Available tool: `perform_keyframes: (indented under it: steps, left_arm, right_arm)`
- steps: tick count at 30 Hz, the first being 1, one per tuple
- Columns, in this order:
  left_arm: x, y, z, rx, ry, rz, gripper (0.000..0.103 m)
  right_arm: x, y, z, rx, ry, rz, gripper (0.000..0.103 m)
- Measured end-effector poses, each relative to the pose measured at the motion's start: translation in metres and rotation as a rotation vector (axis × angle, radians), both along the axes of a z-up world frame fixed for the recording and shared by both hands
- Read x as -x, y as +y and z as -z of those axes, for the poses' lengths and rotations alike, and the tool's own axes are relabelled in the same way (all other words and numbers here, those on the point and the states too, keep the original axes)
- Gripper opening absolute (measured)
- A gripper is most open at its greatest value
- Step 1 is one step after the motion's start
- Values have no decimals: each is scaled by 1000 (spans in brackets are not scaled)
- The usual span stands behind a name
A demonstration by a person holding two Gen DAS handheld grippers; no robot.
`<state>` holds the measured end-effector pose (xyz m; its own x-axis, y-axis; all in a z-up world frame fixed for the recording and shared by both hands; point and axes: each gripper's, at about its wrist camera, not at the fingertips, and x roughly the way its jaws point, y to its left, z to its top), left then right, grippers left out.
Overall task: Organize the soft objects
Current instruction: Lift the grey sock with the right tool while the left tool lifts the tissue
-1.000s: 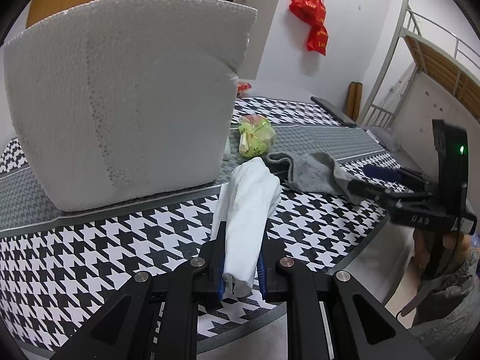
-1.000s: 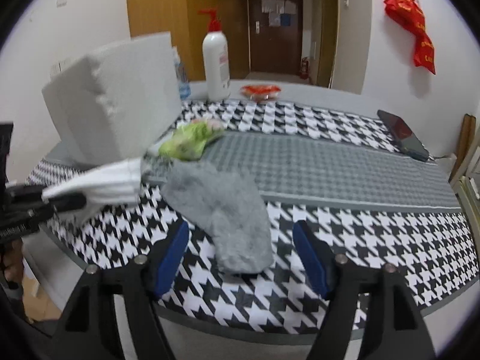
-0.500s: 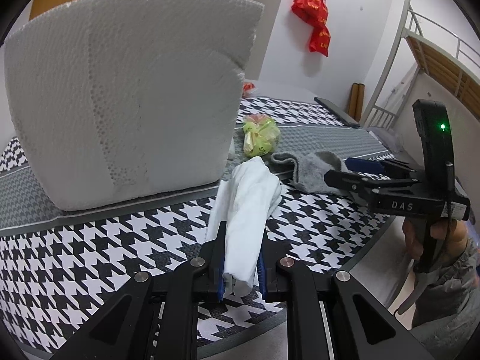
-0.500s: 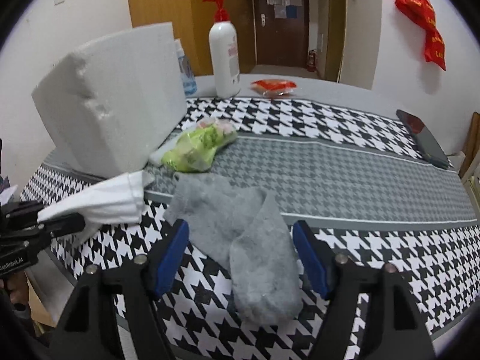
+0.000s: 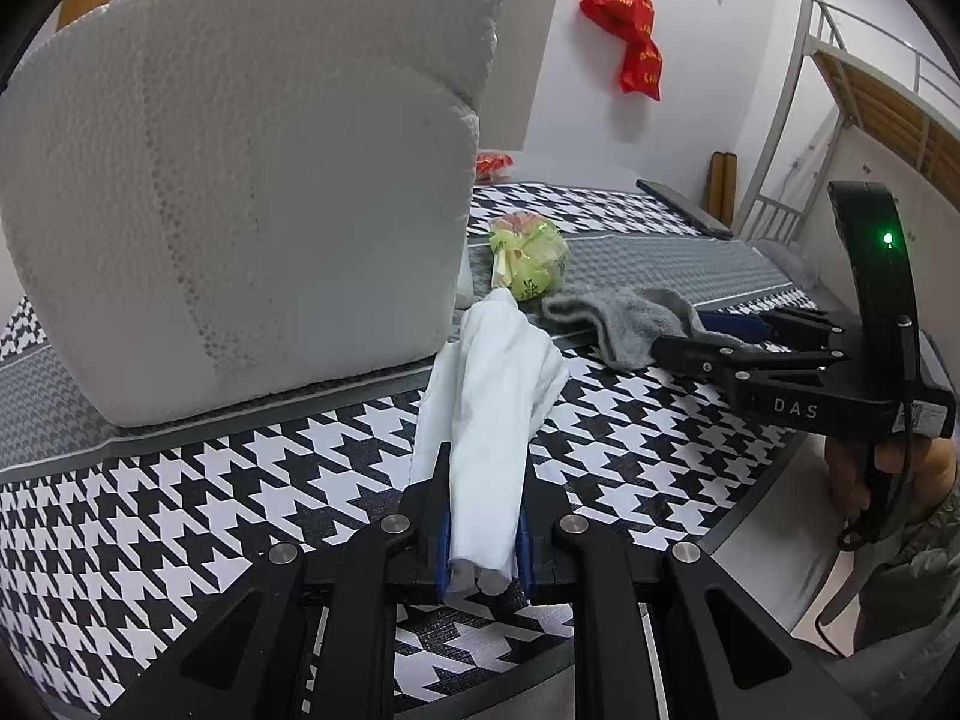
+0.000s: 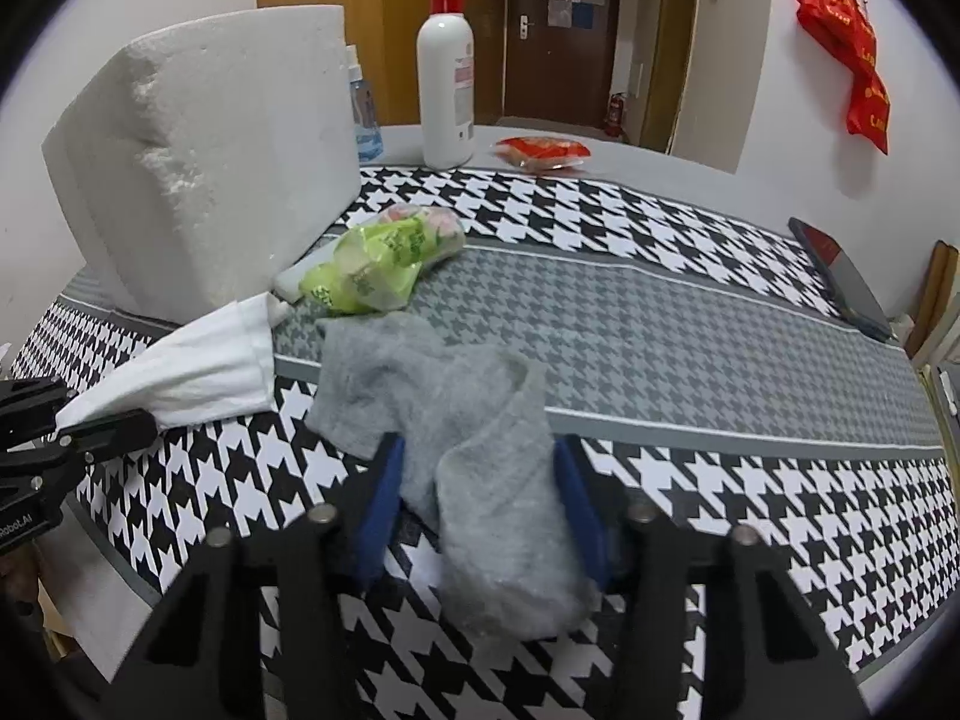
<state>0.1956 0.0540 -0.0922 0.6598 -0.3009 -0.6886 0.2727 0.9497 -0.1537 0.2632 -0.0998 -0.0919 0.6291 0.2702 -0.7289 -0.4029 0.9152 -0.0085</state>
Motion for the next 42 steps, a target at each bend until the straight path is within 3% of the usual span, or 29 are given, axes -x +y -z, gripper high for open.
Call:
perform_keyframes:
  steps: [3,16,42]
  left_arm:
    - [-2,0,1,2,-3,-6,17]
    - [14,-8,-33,-6,-105,-11,17]
    - [56,-5,-98,-29,-286,-39,4]
  right_arm:
    - [-1,-3,-1,-13,7,4,17]
    - [32,-19,-40,-133,-87,-17,17]
    - [79,-20,-97,-224,-262,-88,17]
